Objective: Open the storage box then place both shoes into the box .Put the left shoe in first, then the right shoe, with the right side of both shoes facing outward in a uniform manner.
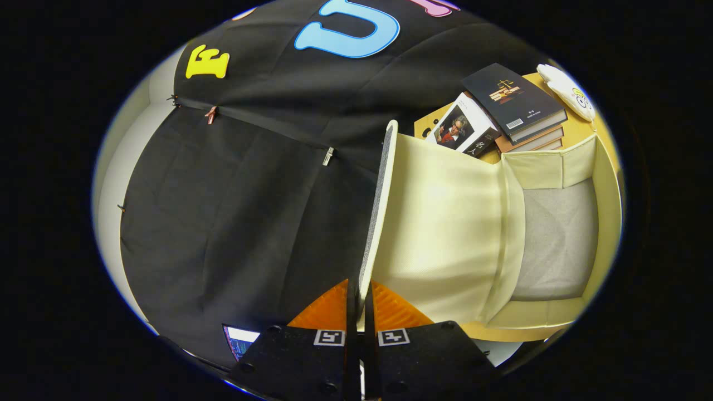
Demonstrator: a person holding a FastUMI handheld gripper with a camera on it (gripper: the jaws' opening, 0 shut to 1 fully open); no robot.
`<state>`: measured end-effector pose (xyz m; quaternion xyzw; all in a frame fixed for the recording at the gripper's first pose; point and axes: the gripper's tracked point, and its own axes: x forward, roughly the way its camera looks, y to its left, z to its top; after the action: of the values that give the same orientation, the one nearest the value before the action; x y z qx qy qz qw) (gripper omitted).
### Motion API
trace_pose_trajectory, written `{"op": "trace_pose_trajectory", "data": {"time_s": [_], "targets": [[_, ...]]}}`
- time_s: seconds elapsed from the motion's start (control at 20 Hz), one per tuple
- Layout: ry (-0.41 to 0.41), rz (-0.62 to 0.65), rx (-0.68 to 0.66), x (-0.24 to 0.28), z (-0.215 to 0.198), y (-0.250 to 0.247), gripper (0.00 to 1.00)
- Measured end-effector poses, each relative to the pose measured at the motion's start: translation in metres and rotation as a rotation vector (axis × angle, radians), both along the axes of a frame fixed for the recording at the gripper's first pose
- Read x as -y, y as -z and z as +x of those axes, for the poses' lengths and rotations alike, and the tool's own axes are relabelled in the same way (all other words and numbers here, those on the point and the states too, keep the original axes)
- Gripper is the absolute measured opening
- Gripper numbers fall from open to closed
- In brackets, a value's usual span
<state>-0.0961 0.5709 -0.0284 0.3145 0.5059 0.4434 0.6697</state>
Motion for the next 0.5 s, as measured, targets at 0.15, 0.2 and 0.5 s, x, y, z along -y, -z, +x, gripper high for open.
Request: {"op": "trace_pose_trajectory", "data": {"time_s": [0.15, 0.2, 0.5], "targets": [[0.038, -0.049, 0.033, 0.006, 0.010, 0.012, 0.14], [0.058, -0.064, 0.044, 0.011, 0.013, 0.014, 0.42], [0.239, -0.091, 0.271, 0.083, 0.069, -0.010, 0.97]]}}
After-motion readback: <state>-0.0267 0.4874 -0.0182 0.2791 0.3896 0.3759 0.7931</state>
